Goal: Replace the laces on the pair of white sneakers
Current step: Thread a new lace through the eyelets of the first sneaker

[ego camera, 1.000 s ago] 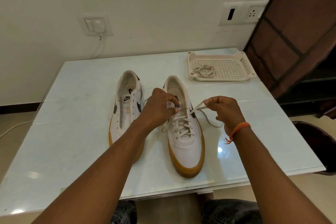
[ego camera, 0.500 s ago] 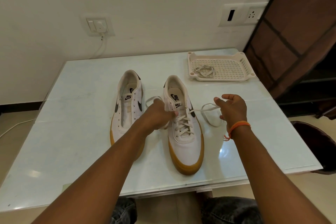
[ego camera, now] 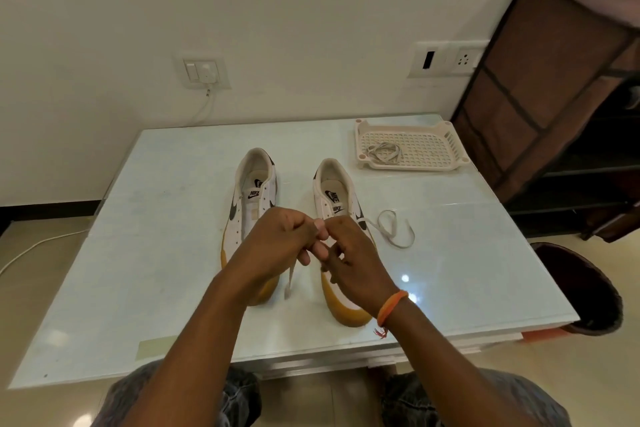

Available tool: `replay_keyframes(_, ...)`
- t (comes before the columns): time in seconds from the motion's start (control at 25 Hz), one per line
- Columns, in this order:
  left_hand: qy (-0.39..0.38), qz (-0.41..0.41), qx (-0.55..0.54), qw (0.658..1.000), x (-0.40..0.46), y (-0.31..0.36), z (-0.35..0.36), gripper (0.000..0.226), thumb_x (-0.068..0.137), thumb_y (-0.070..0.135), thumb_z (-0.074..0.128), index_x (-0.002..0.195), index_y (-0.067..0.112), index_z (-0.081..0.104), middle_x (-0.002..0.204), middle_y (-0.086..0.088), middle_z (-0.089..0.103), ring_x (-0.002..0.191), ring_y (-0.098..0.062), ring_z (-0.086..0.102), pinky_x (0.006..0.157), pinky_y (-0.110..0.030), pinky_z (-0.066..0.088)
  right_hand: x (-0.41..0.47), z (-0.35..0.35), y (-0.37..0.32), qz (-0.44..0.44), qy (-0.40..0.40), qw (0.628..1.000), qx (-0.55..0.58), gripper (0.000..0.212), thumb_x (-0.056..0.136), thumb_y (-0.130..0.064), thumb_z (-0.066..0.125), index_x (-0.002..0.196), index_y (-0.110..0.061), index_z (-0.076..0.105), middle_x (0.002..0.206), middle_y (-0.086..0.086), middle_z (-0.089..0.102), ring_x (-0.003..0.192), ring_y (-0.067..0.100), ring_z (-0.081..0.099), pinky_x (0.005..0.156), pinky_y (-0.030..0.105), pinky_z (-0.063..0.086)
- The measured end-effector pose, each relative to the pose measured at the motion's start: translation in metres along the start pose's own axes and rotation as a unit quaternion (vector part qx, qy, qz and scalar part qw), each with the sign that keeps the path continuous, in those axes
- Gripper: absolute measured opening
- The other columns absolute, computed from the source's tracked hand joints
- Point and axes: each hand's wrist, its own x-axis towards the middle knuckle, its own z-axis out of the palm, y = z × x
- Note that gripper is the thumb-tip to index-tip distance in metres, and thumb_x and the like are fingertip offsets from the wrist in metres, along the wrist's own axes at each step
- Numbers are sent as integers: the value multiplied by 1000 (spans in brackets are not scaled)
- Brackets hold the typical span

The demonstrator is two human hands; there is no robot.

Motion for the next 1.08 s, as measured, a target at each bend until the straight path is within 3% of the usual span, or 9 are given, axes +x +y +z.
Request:
replay_keyframes(0.08,-14,24,-47,999,-14,0,-2,27,101,23,47,93,13,71,76,-3,74,60,-9,64,66,-17,54,-1,0,12,7,33,996,-87,9,97,-16,55,96,-11,63,98,-1,50,79,10,50,68,15,42)
replay_keyframes(0.16,-18,44,-100,994,-19,1,-4,28,102,21,44,99,11,69,83,-4,76,66,-11,67,68,-16,54,-6,0,24,6,15,983,-182,15,97,-22,56,97,-12,68,107,-1,51,83,13,54,70,14,37)
replay_keyframes(0.36,7,67,-178,982,-4,3,-10,25,102,19,45,116,12,64,103,-2,75,89,-21,72,81,-25,58,-26,22,35,54,-59,956,-282,21,94,-30,61,110,-19,70,147,3,33,96,24,65,87,29,53)
replay_keyframes(0.48,35,45,-221,974,4,5,-4,25,101,15,48,122,9,61,104,-6,75,87,-24,73,77,-28,59,-29,24,23,99,13,983,-155,53,91,-46,60,138,-27,46,145,-4,25,92,6,59,85,18,52)
replay_keyframes(0.6,82,-67,-294,950,12,2,13,34,98,7,54,131,0,51,103,-16,73,84,-27,74,77,-35,61,-28,18,9,53,142,985,-77,67,86,-40,68,143,-31,33,128,-9,39,82,-8,53,74,8,48)
replay_keyframes(0.76,159,-161,-300,927,25,-6,28,53,91,0,62,139,9,41,103,-21,70,80,-30,74,77,-39,60,-30,19,5,-20,114,993,-13,55,89,-42,64,137,-36,38,107,-17,59,79,0,62,71,17,55)
replay_keyframes(0.92,162,-172,-314,919,34,-12,32,27,92,-4,58,114,8,51,102,-19,68,84,-27,73,65,-37,59,-18,28,14,-78,147,985,34,32,99,-39,47,116,-16,63,88,-4,69,70,-2,64,59,13,53)
replay_keyframes(1.0,160,-175,-272,933,40,-16,32,10,94,-1,56,100,6,61,97,-19,70,83,-26,73,67,-34,60,-7,18,12,26,186,970,155,22,97,-23,54,107,-11,70,79,-4,71,65,9,68,55,20,56)
replay_keyframes(1.08,181,-170,-179,952,47,-22,29,9,95,4,57,93,6,65,92,-15,71,81,-23,73,72,-34,61,1,2,17,130,198,941,243,14,93,-14,61,102,-10,72,72,2,71,62,18,69,55,26,57)
